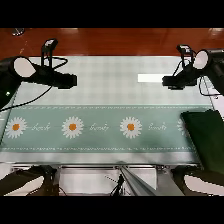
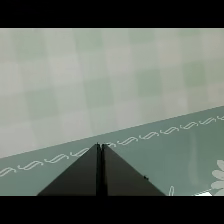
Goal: Fold the shirts.
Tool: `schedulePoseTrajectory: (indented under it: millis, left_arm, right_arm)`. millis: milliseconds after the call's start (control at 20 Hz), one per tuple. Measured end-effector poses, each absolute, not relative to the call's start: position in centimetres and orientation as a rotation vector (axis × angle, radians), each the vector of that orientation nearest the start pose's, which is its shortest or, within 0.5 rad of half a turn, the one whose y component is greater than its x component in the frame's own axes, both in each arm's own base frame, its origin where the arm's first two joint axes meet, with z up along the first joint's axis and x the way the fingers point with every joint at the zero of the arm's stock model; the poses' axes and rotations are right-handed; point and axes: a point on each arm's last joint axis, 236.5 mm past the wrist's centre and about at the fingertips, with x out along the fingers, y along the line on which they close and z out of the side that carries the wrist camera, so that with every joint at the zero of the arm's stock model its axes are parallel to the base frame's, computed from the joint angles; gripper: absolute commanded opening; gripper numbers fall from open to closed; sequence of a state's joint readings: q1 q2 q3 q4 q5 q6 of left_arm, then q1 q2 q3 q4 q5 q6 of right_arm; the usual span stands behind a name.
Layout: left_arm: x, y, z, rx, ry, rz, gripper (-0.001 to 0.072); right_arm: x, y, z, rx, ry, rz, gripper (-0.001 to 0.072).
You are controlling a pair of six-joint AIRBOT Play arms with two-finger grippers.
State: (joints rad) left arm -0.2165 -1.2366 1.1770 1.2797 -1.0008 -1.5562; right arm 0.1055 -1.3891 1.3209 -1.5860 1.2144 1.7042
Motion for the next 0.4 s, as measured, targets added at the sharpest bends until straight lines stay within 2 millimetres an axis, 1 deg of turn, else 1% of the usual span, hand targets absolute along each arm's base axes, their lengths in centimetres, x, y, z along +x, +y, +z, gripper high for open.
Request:
schedulePoseTrajectory:
  millis: [400]
  left_arm:
    - [39.78, -14.45, 5.35, -0.143, 1.081, -0.336, 0.0027]
  right_arm:
    - [40.97, 3.98, 1.69, 0.030, 1.285, -0.007, 0.0019]
